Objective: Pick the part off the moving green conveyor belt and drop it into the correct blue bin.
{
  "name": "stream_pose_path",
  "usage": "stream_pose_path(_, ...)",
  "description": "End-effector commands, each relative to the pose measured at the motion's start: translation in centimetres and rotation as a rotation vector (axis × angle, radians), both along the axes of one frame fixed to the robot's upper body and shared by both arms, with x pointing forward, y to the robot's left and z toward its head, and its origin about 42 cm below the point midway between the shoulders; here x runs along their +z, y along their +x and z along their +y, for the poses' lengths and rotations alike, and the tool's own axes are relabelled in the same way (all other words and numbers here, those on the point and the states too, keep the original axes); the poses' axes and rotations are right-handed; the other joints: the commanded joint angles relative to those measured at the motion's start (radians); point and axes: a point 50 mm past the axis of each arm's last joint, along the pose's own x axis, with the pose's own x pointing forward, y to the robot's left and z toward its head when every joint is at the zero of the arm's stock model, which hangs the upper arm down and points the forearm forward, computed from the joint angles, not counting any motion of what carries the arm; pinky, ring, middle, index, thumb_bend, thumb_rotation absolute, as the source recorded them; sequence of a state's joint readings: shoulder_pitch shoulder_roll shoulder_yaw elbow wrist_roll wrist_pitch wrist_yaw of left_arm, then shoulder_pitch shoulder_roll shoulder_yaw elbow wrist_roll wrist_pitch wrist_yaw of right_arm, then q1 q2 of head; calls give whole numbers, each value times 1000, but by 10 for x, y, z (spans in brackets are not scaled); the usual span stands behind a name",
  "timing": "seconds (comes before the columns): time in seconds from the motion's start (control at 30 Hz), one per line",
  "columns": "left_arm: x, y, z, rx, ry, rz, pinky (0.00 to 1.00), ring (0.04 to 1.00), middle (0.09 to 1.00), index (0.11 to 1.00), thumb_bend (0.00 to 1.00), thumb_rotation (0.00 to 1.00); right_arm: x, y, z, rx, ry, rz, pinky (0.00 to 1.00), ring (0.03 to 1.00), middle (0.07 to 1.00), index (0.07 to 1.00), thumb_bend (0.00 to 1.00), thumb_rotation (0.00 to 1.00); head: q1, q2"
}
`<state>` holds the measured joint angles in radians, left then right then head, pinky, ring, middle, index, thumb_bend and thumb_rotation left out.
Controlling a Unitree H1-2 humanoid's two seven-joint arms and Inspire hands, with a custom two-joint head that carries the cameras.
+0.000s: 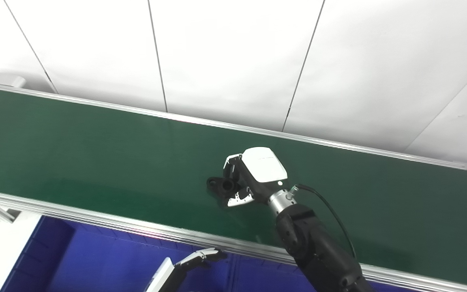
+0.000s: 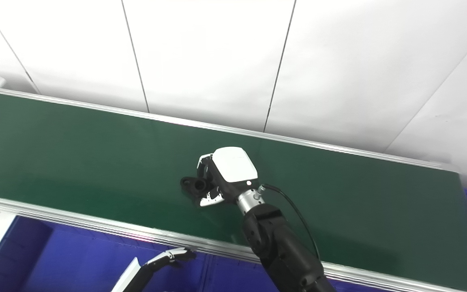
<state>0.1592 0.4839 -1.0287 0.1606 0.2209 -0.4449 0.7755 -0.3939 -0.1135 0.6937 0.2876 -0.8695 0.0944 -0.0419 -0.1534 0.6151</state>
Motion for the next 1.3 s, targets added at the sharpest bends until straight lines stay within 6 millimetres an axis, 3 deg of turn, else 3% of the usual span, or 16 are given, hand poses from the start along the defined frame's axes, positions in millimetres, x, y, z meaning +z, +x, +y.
stream_pose_path(0.0,7,1,3,-9,-26,-26,674,765,823,763,702,408,2,-8,3,44,0,12,138,195,427,488,528,0,1,-1)
stream_pose_path(0.07,7,1,3,-8,-27,-25,675,766,823,763,701,402,8,-10,1,42,9,4,141,198,422,488,527,0,1,-1)
stream_pose_path(0.13,7,0,3,-7,-28,-23,672,763,821,761,707,401,15,-13,-3,39,31,-4,168,236,396,498,522,0,0,1)
stream_pose_path(0.2,7,0,3,-6,-29,-22,672,763,821,760,707,388,22,-16,-6,37,50,-12,254,326,431,509,523,0,0,2)
stream_pose_path(0.37,7,0,5,-8,-20,-34,669,762,821,761,700,390,36,-26,-17,18,86,-18,317,400,427,532,521,0,-3,6)
stream_pose_path(0.63,9,1,8,-11,-18,-35,674,767,824,766,699,386,59,-48,-36,-34,172,-34,269,346,414,535,519,0,-10,18)
stream_pose_path(0.7,10,1,9,-12,-20,-31,673,766,824,766,703,389,64,-55,-43,-45,180,-39,269,340,463,501,525,0,-13,22)
stream_pose_path(0.8,11,1,10,-13,-22,-26,676,769,825,765,706,390,69,-64,-51,-69,193,-28,282,360,421,535,519,0,-18,26)
stream_pose_path(0.97,13,1,13,-21,-16,-32,671,768,826,766,702,389,74,-84,-63,-93,229,-24,265,337,446,511,523,0,-39,43)
stream_pose_path(1.1,17,1,15,-21,-25,-30,682,772,826,770,704,376,75,-101,-73,-113,246,-2,244,316,476,488,527,0,-57,66)
stream_pose_path(1.27,25,1,18,-15,-49,-31,692,773,824,774,683,367,72,-136,-91,-129,288,34,227,299,476,487,527,0,-103,128)
